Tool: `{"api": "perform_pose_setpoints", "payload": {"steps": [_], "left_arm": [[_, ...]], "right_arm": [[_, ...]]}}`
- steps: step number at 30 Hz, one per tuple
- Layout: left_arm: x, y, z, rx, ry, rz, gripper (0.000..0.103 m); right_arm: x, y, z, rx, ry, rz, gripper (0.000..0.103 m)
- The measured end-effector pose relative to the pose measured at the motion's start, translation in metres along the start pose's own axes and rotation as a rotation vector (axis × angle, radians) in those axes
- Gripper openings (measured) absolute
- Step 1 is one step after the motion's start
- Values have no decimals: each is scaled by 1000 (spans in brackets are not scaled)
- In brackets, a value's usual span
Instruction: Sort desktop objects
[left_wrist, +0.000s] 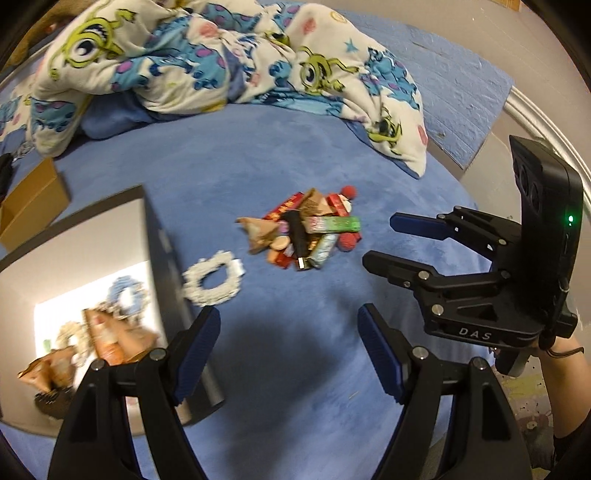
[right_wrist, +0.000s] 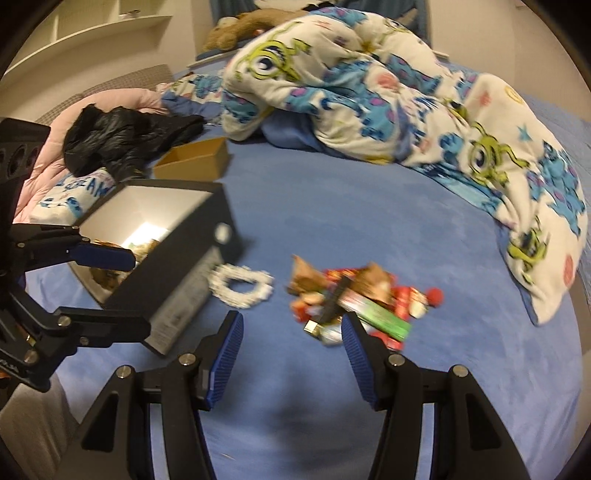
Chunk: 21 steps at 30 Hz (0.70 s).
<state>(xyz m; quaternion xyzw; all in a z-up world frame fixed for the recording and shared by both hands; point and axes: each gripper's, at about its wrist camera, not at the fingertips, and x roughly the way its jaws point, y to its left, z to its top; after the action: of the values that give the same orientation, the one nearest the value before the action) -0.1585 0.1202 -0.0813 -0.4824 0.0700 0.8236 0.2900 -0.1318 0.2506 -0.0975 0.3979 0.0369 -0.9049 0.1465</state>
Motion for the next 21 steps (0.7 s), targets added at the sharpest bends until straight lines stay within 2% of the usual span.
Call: {"api": "perform_pose_setpoints", "payload": {"steps": [5, 11, 16, 21], "left_arm": [[31, -9, 11, -13, 21, -25, 78], [65, -11, 20, -12, 48, -32, 76], [94, -9, 26, -18, 78, -41, 63], [117, -7, 29, -23, 99, -40, 58]], "right_arm": [[13, -34, -12, 15, 16, -15, 56], [36, -53, -19, -13, 52, -10, 56], [56, -64, -19, -45, 68, 13, 54], [74, -71, -17, -69, 82, 29, 47]]}}
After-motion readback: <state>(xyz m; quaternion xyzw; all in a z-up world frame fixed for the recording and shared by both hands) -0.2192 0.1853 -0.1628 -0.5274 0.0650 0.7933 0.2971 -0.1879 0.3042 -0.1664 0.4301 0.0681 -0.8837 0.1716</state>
